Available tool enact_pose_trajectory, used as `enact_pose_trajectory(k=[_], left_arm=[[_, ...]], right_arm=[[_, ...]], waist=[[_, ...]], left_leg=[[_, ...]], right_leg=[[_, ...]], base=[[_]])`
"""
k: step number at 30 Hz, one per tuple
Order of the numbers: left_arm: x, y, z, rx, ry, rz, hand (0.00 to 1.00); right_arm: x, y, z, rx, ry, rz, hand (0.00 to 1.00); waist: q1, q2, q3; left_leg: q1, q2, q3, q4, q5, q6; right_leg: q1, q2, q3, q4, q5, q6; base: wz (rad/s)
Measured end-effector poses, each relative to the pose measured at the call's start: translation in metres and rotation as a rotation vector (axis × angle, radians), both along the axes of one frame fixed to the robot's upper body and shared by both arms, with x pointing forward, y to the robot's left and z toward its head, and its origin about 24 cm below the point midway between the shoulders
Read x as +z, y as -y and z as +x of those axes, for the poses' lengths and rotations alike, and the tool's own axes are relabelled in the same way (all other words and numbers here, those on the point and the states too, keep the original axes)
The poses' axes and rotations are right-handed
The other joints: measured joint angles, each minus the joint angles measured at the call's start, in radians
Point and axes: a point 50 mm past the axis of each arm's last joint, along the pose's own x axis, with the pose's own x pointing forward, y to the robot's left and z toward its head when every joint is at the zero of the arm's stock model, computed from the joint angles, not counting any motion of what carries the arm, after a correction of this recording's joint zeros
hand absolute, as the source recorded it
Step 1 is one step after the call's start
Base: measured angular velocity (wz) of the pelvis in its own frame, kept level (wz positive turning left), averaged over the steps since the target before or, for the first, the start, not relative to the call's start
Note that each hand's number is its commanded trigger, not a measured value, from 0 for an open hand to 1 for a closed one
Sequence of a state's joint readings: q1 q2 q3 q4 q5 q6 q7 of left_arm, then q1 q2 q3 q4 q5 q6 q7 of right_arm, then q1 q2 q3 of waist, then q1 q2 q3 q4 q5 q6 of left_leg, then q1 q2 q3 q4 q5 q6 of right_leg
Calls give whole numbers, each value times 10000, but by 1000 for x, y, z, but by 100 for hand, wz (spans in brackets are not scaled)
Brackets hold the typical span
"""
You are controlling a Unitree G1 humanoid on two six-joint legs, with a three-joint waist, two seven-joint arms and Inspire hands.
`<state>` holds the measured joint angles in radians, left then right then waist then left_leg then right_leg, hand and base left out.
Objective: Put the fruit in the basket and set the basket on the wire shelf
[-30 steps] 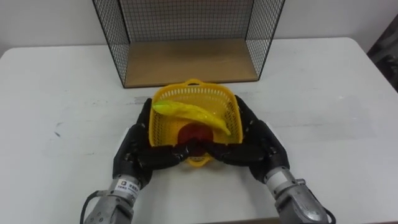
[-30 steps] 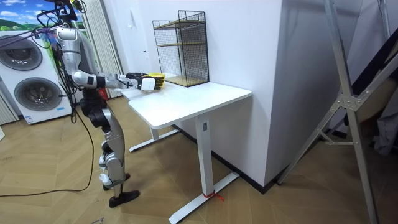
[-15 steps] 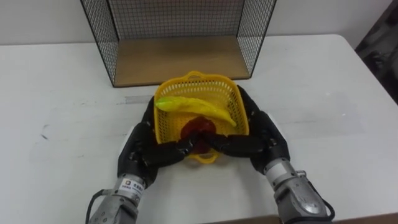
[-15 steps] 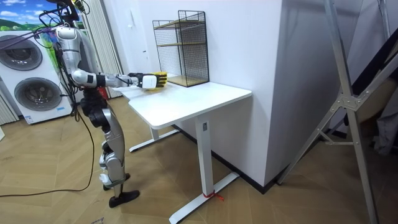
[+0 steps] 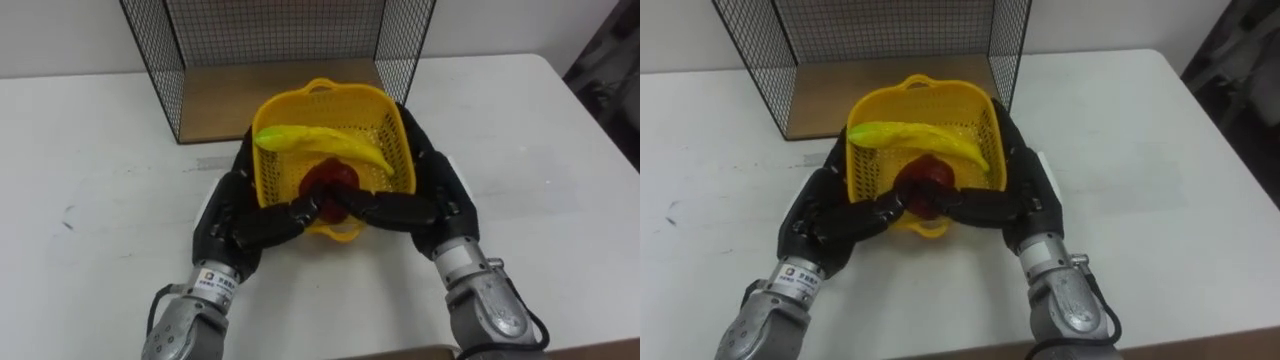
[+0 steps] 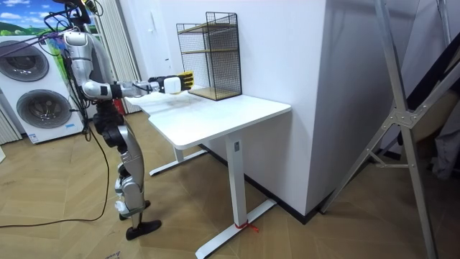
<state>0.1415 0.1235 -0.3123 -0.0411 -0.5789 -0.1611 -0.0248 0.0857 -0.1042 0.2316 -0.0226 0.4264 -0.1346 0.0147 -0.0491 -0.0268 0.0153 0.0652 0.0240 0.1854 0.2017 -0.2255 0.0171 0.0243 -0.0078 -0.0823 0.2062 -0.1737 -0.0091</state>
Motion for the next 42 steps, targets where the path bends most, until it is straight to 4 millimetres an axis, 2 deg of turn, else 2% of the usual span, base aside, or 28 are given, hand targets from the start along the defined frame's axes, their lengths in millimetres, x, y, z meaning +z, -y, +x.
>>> enact_pose_trajectory(k=[7, 10, 14, 24, 28, 29, 30, 31, 32, 33, 34, 35, 36, 37, 38, 39, 40, 41, 42], left_arm=[[0, 1, 0, 0, 9, -28, 0], [1, 1, 0, -2, 23, -31, 0], [4, 1, 0, -14, 171, -77, 0], [6, 1, 1, 24, 342, -92, 0], [8, -1, 2, 117, 416, -78, 0], [10, -3, 5, 168, 521, -59, 0], [11, -5, 5, 237, 554, -40, 0], [11, -5, 5, 257, 548, -20, 0], [9, -6, 5, 262, 487, 32, 0], [8, -7, 5, 253, 439, 85, 0], [8, -7, 5, 247, 438, 80, 0], [8, -7, 5, 249, 439, 73, 0], [8, -7, 5, 263, 430, 83, 0], [7, -7, 4, 270, 407, 82, 0], [7, -9, 4, 338, 400, 95, 0], [7, -8, 5, 346, 419, 47, 0], [7, -8, 4, 344, 410, 39, 0], [7, -8, 4, 340, 405, 41, 0], [5, -9, 3, 364, 330, 71, 0]], right_arm=[[1, 0, 1, -38, 27, 16, 0], [1, 0, 1, -64, 63, 17, 0], [6, -1, 1, -145, 243, 59, 0], [9, -2, 1, -150, 408, 75, 0], [9, -3, 1, -111, 436, 96, 0], [9, -4, 1, -67, 436, 224, 0], [9, -4, 1, 19, 445, 219, 0], [9, -4, 1, 57, 456, 208, 0], [7, -5, 1, 108, 388, 177, 0], [5, -4, 1, 123, 285, 125, 0], [5, -3, 1, 150, 287, 135, 0], [5, -3, 1, 232, 313, 177, 0], [5, -4, 0, 265, 305, 179, 0], [4, -4, 0, 289, 293, 203, 0], [3, -3, 0, 304, 257, 226, 0], [3, -1, 1, 286, 218, 282, 0], [2, -1, 1, 304, 185, 294, 0], [1, 0, 1, 328, 142, 270, 0], [-2, -1, 0, 396, 8, 235, 0]], waist=[[-16, 90, -14], [-14, 160, -45], [-9, 190, -34], [114, 178, -33], [201, 54, 26], [228, -65, 73], [306, -102, 69], [350, -126, 78], [417, -148, 84], [532, -155, 77], [553, -105, 82], [584, -13, 88], [598, -11, 95], [600, -57, 110], [556, -104, 89], [586, -184, 134], [642, -172, 125], [824, -109, 80], [969, -132, -35]], left_leg=[[-11, 7, 1, 27, 0, 0], [-7, 5, 0, 28, 0, 0], [-19, 7, -6, 31, 0, 0], [-30, 22, -45, 144, -1, 1], [-259, 168, -24, 774, -87, -40], [-532, 232, -23, 1361, -274, -106], [-844, 378, 12, 2151, -580, -175], [-1020, 465, 20, 2618, -729, -184], [-1427, 645, 22, 3736, -928, -241], [-1824, 888, 3, 4863, -937, -264], [-2003, 1049, -24, 5344, -931, -263], [-2348, 1284, -255, 6194, -837, -279], [-2846, 1386, -537, 7020, -440, -306], [-3083, 1337, -696, 7320, -310, -271], [-3433, 1031, -878, 6862, -475, -274], [-3735, 683, -821, 5710, -471, -264], [-3808, 587, -847, 5000, -407, -285], [-3859, 378, -854, 3504, 92, -301], [-3778, 219, -916, 3020, 712, -221]], right_leg=[[6, 3, -8, 9, 7, -7], [7, 1, -8, 22, 8, -6], [-52, 0, -20, 98, 7, -6], [-80, -11, -86, 230, 5, -8], [-340, -53, -115, 903, -155, -36], [-482, -52, -96, 1245, -374, -93], [-637, 4, -121, 1604, -633, -162], [-722, 40, -115, 1828, -810, -207], [-880, 138, -101, 2254, -1111, -295], [-901, 273, -65, 2556, -1388, -465], [-895, 394, -27, 2654, -1432, -506], [-836, 544, 18, 2760, -1481, -631], [-740, 642, 25, 2864, -1544, -738], [-682, 641, 76, 2913, -1576, -791], [-654, 597, 90, 2934, -1619, -836], [-671, 547, 126, 2955, -1652, -848], [-669, 534, 207, 2966, -1676, -839], [-706, 513, 248, 2972, -1750, -781], [-649, 421, 355, 3011, -1875, -652]], base=[[0], [0], [0], [0], [0], [0], [-4], [-11], [-13], [-13], [-13], [-4], [0], [12], [8], [0], [-35], [-63], [-53]])
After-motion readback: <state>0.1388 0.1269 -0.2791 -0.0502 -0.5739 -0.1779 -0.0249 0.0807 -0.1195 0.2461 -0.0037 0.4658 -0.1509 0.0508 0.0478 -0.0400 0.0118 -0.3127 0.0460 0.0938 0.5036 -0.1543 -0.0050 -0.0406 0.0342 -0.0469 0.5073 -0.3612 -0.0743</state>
